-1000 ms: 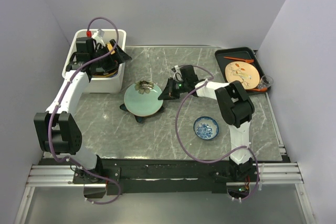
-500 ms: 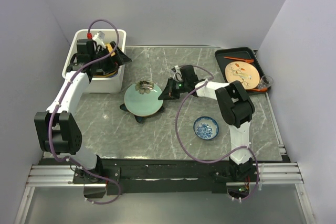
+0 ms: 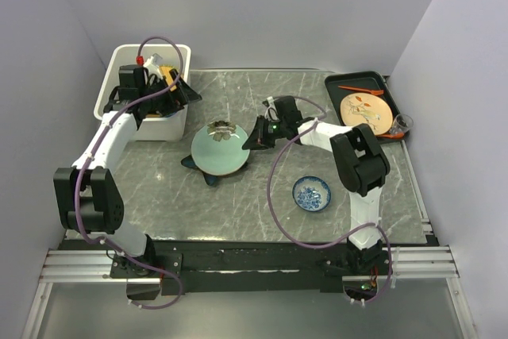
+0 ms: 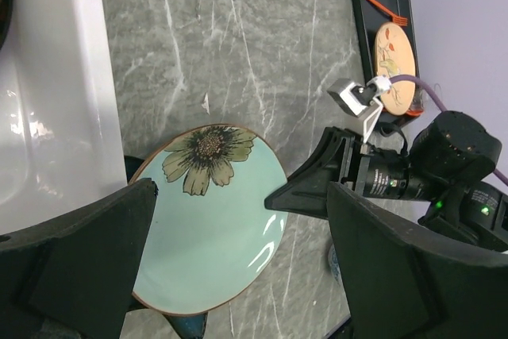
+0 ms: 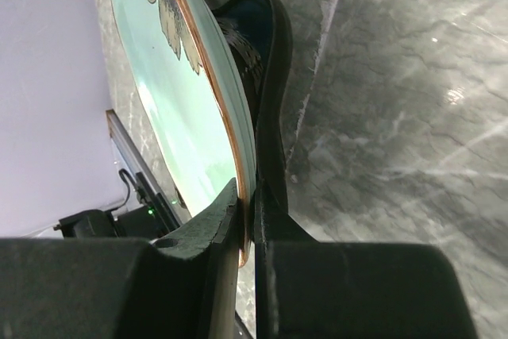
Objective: Place the plates into the plastic bin on the countertop
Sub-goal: Pick up the plate at the center of the board.
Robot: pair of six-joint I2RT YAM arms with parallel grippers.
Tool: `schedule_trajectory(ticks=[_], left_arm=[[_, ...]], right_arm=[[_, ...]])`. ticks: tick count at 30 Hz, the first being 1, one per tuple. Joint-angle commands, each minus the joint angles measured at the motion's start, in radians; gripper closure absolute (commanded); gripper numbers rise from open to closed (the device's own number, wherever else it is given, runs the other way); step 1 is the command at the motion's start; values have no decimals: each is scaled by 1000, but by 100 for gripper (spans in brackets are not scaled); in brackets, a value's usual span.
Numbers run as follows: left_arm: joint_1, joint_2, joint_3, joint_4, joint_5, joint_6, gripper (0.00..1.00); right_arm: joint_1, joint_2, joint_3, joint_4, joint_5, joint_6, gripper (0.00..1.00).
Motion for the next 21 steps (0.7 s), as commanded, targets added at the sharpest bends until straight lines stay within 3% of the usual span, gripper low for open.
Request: schedule_trajectory(ticks=[1, 21], left_arm=[[-6, 4, -6, 61, 40, 14, 7], [-23, -14, -12, 106, 71, 31, 6]], right_arm=[[-22, -110, 53, 17, -42, -34, 100], [-62, -222, 13, 53, -73, 1, 100]])
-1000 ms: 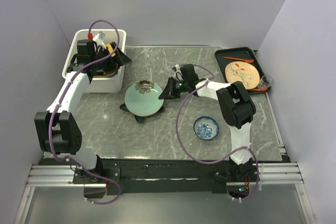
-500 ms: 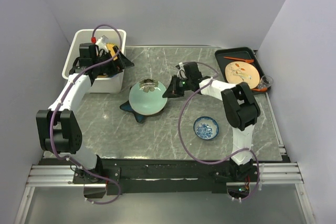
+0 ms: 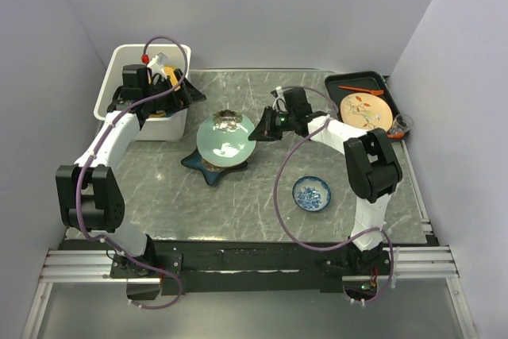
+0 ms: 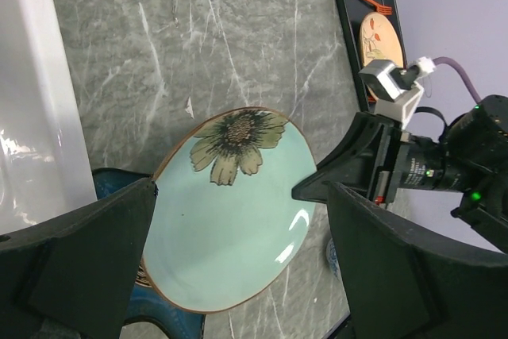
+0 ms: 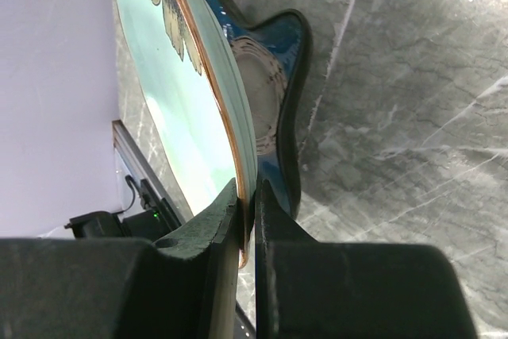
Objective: Place the plates into the plastic bin on the countertop
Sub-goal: Pick up the plate at the center of the board.
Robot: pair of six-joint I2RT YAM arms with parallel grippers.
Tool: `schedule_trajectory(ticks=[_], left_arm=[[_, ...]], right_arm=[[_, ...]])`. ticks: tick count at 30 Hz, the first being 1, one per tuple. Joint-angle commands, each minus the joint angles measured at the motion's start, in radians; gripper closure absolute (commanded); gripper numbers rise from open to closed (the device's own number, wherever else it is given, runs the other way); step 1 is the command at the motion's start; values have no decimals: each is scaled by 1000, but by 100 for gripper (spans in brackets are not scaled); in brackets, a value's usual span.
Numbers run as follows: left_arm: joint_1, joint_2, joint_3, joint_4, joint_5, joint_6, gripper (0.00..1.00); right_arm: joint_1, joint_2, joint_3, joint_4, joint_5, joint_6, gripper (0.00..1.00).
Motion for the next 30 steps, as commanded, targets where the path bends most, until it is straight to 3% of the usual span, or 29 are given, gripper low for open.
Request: schedule_trajectory(ticks=[1, 20, 30], left_arm=[[-3, -30, -10, 62, 27, 22, 6], [-14, -12, -57, 143, 127, -6, 7], [-75, 43, -31, 109, 150, 20, 9]], right_arm=[[-20, -115, 10, 116, -94, 38, 100], [-98, -191, -79, 243, -163, 121, 100], [-146, -239, -123, 323, -186, 179, 100]])
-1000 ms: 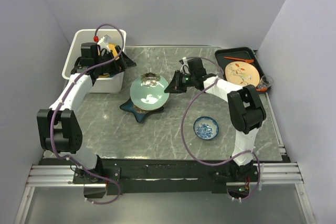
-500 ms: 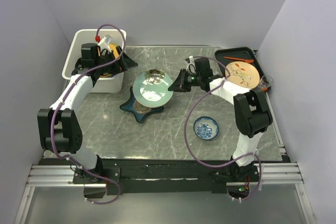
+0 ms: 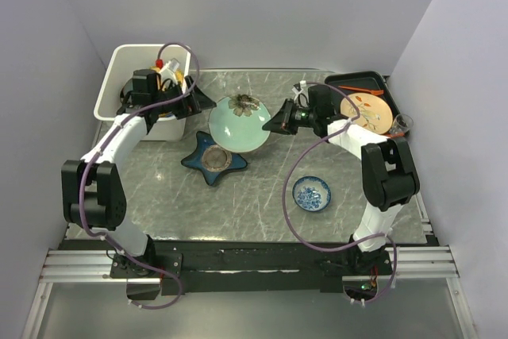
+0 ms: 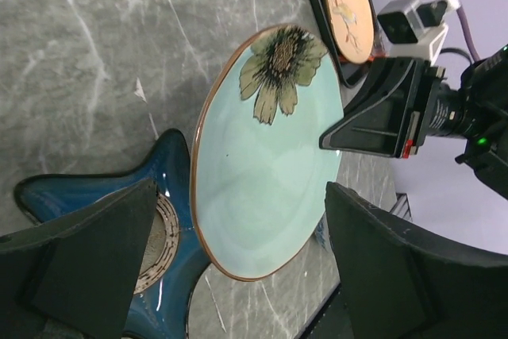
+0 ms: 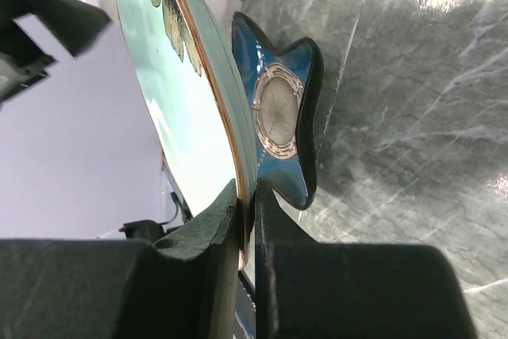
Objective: Place the plates into the plastic bin on the countertop
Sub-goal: Pick up the plate at the center of the board, then place the plate in the plastic bin.
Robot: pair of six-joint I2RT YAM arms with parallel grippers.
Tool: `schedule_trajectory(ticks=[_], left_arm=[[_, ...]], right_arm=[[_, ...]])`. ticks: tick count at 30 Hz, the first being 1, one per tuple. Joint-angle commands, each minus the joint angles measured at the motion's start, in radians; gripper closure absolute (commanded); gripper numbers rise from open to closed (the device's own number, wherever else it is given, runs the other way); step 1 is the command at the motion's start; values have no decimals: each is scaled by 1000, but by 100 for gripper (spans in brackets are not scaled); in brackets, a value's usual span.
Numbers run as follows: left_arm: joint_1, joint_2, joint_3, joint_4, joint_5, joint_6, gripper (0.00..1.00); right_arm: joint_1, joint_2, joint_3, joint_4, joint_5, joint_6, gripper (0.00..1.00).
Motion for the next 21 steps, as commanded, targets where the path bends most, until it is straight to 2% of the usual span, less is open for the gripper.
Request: schedule_trajectory(ticks=[1, 11, 20, 21], left_arm=[[-32, 24, 32, 9, 42, 20, 10], [-88, 55, 37, 8, 42, 35, 21], [-113, 58, 25, 58, 68, -3, 39], [-118, 59, 26, 58, 71, -3, 45]], right_arm=[[-17, -113, 11, 161, -88, 59, 100], [-24, -161, -2, 177, -84, 67, 100], [-24, -172, -19, 195, -91, 77, 100], [-24, -170, -19, 200, -95, 76, 100]])
